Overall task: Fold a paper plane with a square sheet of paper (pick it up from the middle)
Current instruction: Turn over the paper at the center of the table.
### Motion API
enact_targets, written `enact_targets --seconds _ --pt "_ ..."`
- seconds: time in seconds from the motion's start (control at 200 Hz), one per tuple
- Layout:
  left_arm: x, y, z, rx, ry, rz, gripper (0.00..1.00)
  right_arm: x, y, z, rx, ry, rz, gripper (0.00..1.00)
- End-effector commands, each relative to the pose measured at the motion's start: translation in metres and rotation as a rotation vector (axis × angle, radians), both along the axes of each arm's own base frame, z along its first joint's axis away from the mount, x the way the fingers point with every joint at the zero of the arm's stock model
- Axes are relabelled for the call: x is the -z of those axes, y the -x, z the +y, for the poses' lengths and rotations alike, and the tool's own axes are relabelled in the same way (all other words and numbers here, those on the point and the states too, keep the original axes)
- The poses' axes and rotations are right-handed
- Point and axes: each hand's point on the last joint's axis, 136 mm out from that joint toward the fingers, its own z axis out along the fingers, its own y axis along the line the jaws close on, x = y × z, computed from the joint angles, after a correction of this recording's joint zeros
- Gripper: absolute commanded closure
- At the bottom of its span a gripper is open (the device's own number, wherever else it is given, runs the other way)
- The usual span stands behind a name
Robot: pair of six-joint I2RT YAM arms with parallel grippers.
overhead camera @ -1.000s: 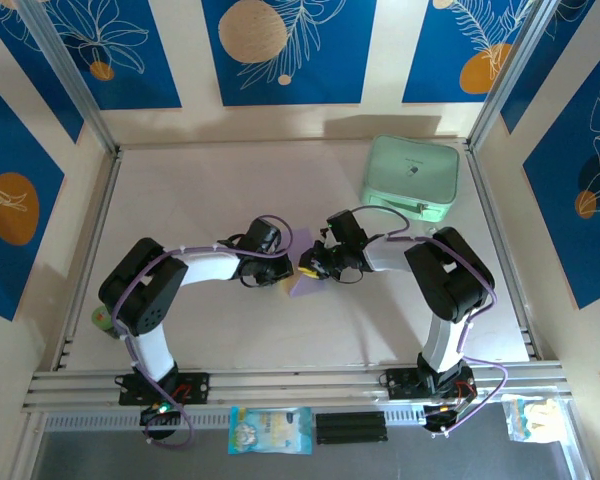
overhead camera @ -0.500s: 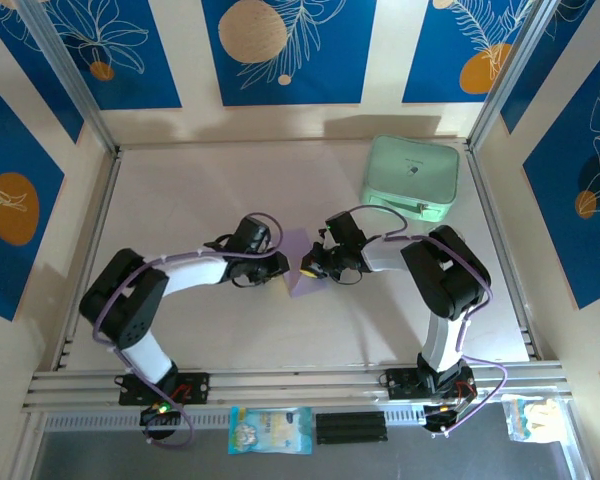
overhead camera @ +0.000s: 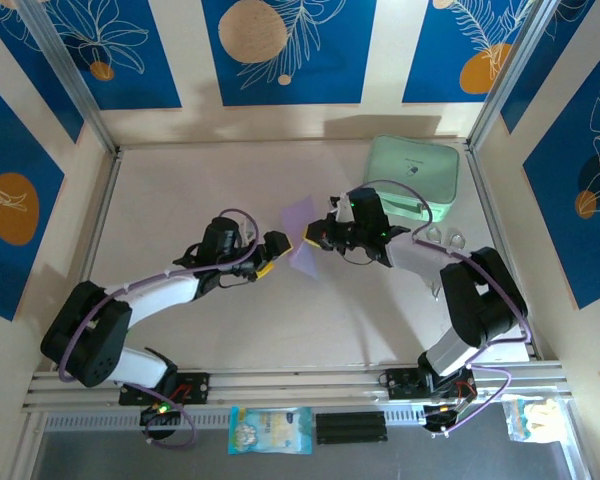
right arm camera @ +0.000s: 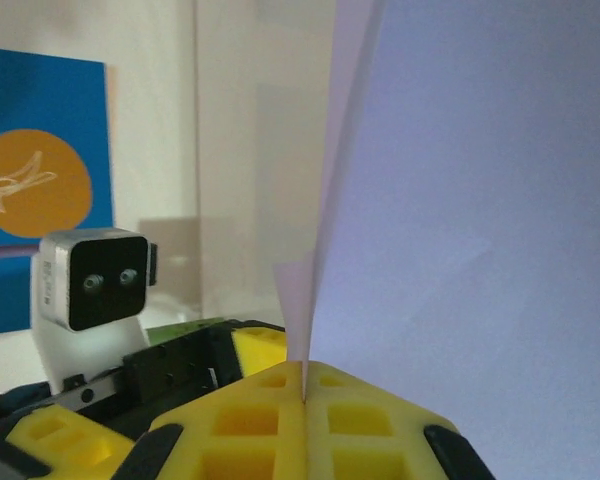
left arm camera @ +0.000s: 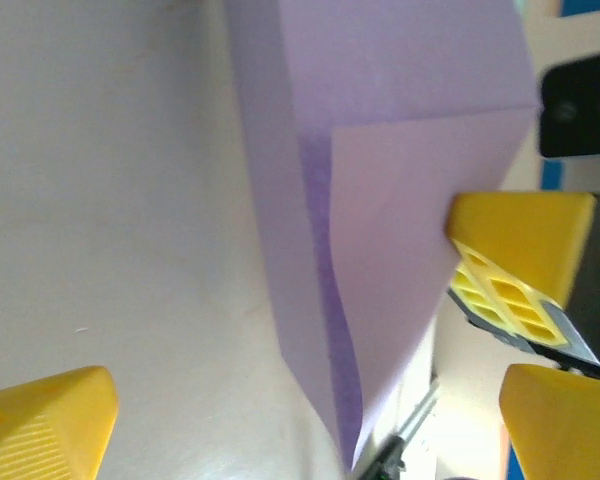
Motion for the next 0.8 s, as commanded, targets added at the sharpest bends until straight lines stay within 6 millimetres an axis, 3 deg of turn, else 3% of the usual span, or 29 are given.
enact_targets --seconds 0.0,0.145,0.3,0.63,0.795 --pt "-0.041 0.004 -0.02 0.072 0.161 -0.093 0.0 -0.022 0.006 0.004 -0.038 -0.099 0.017 0.98" --pt "-0.049 0.004 -0.029 0.1 0.198 -0.122 0.01 -0.032 0.005 0.005 -0.047 -0.146 0.024 0.98" --pt "-0.052 0.003 -0.034 0.121 0.204 -0.137 0.1 -0.033 0.006 0.004 -0.052 -0.164 0.04 0.97" --pt "-0.06 -0.002 -0.041 0.118 0.238 -0.134 0.42 -0.028 0.008 0.002 -0.056 -0.186 0.065 0.97" --pt "-0.062 -0.004 -0.042 0.109 0.241 -0.132 0.53 -0.023 0.009 0.002 -0.06 -0.185 0.078 0.97"
